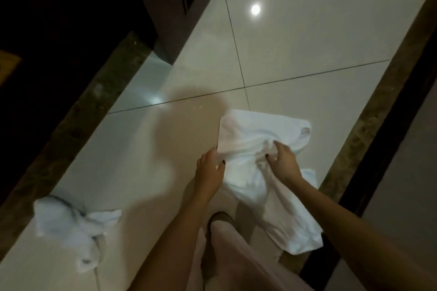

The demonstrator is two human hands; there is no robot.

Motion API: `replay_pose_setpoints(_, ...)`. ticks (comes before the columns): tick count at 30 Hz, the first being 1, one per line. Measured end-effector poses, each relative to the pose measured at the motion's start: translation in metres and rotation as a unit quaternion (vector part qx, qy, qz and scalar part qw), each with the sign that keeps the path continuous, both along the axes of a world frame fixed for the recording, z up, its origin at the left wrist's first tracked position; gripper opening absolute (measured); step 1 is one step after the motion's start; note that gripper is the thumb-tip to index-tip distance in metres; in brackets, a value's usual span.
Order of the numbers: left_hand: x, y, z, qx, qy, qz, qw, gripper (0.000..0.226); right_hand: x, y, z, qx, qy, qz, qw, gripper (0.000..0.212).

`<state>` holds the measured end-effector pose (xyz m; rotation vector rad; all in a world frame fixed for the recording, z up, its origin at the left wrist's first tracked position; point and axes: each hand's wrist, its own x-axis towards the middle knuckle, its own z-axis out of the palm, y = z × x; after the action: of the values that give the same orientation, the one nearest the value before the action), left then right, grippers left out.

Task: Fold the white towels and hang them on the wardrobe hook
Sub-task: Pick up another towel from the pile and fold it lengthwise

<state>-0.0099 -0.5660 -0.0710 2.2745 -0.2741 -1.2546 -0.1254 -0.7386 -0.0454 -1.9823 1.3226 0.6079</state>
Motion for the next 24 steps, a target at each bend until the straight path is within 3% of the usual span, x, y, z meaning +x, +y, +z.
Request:
replay_pose_setpoints(6,0.006,-0.009,-0.083,0.016,0.059,0.139,0.988,0.047,-0.001,-0.016,-0.078,-0.043,0.043,-0.124,0.99,0.076)
replay_pose_setpoints(9,0.004,-0.008,-0.076,-0.016,0.056,0.173,0.983,0.021,-0.008,-0.001,-0.085,-0.03,0.029,-0.109,0.993,0.05)
replay_pose_setpoints(11,0.006,-0.01,-0.054,-0.054,0.005,0.199,0.979,0.012,-0.008,0.009,-0.074,-0.016,-0.003,-0.104,0.994,0.035)
replay_pose_setpoints(14,0.011,-0.01,0.001,-0.105,-0.062,0.231,0.965,0.01,-0.001,0.025,-0.029,-0.011,-0.064,-0.128,0.99,0.019)
replay_pose_setpoints(18,0.026,-0.011,0.097,-0.142,-0.054,0.28,0.948,0.011,0.01,0.05,0.067,-0.01,-0.109,-0.08,0.991,0.017)
replay_pose_setpoints(21,0.039,-0.014,0.191,-0.193,-0.034,0.238,0.951,0.009,0.021,0.062,0.158,-0.004,-0.149,-0.054,0.987,0.027)
replay_pose_setpoints(24,0.052,-0.017,0.296,-0.252,-0.023,0.152,0.955,0.02,0.043,0.06,0.265,0.02,-0.27,-0.079,0.959,0.044)
